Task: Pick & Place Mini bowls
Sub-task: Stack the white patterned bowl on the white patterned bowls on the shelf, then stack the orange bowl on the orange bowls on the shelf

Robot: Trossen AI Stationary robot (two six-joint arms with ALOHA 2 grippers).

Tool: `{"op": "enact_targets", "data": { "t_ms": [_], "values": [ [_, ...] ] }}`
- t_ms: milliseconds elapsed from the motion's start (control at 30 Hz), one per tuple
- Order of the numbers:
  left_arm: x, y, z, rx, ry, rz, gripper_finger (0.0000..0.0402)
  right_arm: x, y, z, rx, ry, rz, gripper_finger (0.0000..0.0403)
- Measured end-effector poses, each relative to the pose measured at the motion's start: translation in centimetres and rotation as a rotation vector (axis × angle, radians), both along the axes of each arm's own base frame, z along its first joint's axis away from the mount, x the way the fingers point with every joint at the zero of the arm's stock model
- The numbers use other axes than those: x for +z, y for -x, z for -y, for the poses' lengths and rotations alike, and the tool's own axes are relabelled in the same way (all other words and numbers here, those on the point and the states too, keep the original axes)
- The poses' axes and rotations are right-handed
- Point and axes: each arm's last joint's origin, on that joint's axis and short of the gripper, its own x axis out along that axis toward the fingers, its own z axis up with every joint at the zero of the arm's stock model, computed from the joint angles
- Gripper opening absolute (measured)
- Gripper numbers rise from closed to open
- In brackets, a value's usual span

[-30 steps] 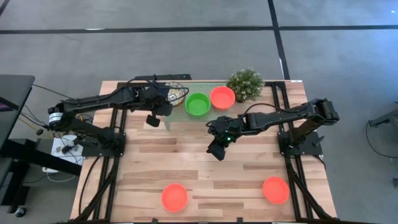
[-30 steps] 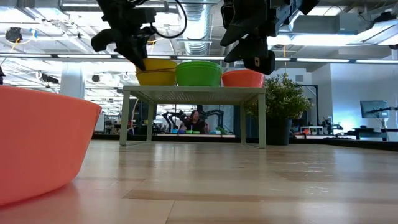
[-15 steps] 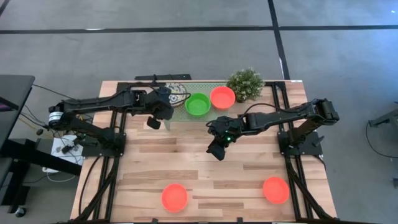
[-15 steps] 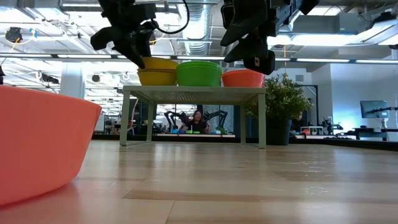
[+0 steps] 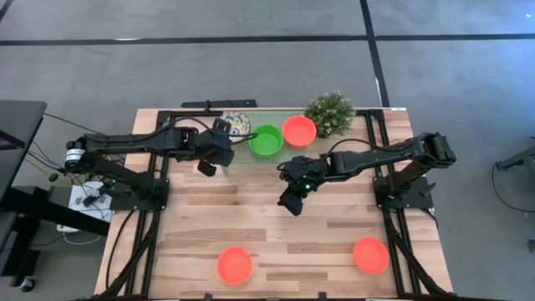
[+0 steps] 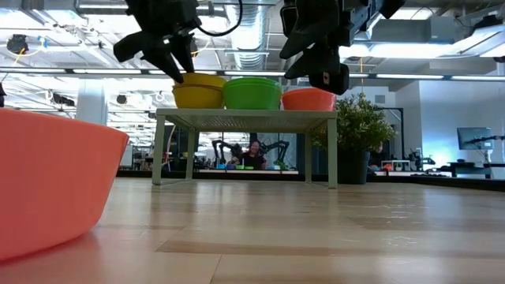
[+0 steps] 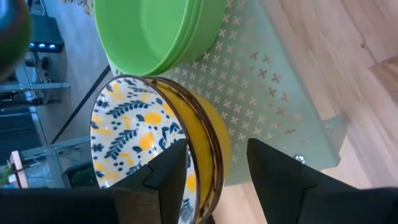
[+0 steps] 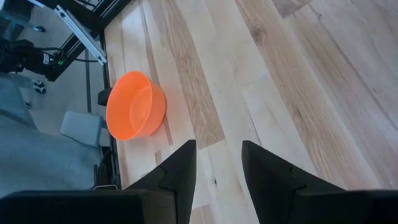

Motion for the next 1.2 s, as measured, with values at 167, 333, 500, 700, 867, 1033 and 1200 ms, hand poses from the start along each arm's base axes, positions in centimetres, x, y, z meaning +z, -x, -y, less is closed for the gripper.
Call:
{"op": "enact_targets", "data": {
  "t_ms": [167,333,500,700,867,1033,1200],
  "values": [
    [0.1,0.0,0.1,0.017,-0.034,-0.003,0.0168,0.0,0.0,0.0,0.0,0.0,0.0,0.0124],
    [0.8,0.6,0.5,0.033,-0.087,0.03,0.0168,0.0,0.0,0.0,0.001,-0.001,0.0,0.0124],
    [2.5,1.9,2.4,-0.029,-0.072,0.13,0.0168,0.0,0.0,0.0,0.003,-0.003,-0.003,0.0124],
    [4.3,3.9,4.1,-0.008,0.071,0.314,0.0168,0.0,0.0,-0.4,0.015,-0.007,-0.001,0.0124],
    [4.9,4.8,4.8,-0.001,0.355,0.413,0.0168,0.3,0.3,-1.2,0.038,-0.013,0.009,0.0124],
    [4.9,4.9,4.9,0.01,0.433,0.43,0.0162,1.3,1.0,-2.0,0.064,-0.017,0.034,0.0124],
    [4.8,4.4,4.9,0.059,0.478,0.454,0.0146,2.2,3.1,-2.8,0.092,-0.017,-0.048,0.0124]
  ]
}}
